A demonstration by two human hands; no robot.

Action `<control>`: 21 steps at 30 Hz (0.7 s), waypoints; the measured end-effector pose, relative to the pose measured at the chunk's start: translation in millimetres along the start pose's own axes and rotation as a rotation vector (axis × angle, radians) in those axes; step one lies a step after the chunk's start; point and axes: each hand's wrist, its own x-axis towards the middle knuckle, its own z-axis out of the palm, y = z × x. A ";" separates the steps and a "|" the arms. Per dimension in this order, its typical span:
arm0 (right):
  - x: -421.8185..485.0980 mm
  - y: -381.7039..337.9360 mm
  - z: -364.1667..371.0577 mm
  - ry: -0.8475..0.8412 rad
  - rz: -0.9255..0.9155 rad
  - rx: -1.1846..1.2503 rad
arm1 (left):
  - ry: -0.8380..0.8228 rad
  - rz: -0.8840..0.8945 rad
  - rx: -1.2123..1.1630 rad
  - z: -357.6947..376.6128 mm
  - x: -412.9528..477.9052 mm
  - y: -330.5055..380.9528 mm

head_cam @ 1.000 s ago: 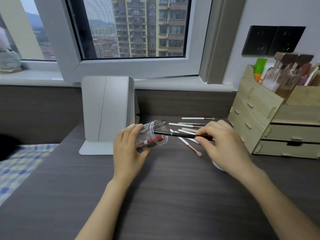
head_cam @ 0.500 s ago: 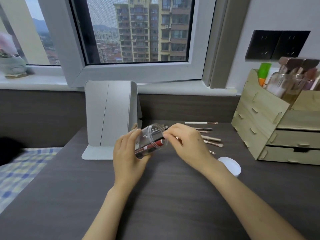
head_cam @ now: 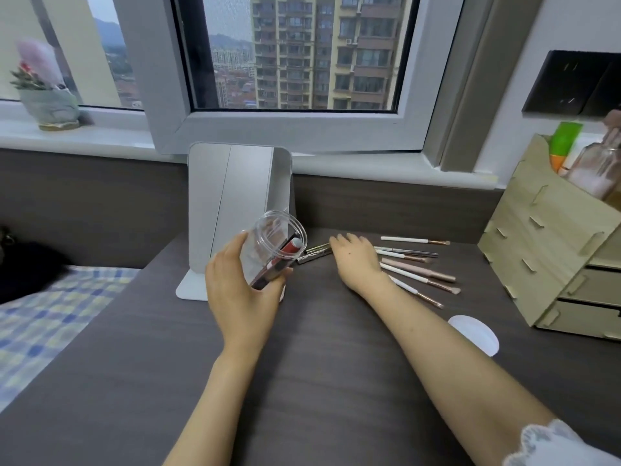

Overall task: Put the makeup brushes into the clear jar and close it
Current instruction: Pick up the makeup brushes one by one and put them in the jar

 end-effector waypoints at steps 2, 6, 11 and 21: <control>2.6 -2.2 6.0 0.052 0.013 -0.113 | 0.003 -0.012 -0.017 -1.3 1.1 0.9; -0.7 -5.1 7.8 0.115 -0.016 -0.295 | 0.026 -0.021 -0.023 -3.2 3.2 1.0; -6.6 -0.5 3.4 0.205 -0.119 -0.267 | 0.013 -0.003 -0.014 -3.0 2.2 2.7; -96.7 38.8 -82.5 0.379 0.243 1.210 | -0.027 0.065 0.004 0.1 -0.8 2.7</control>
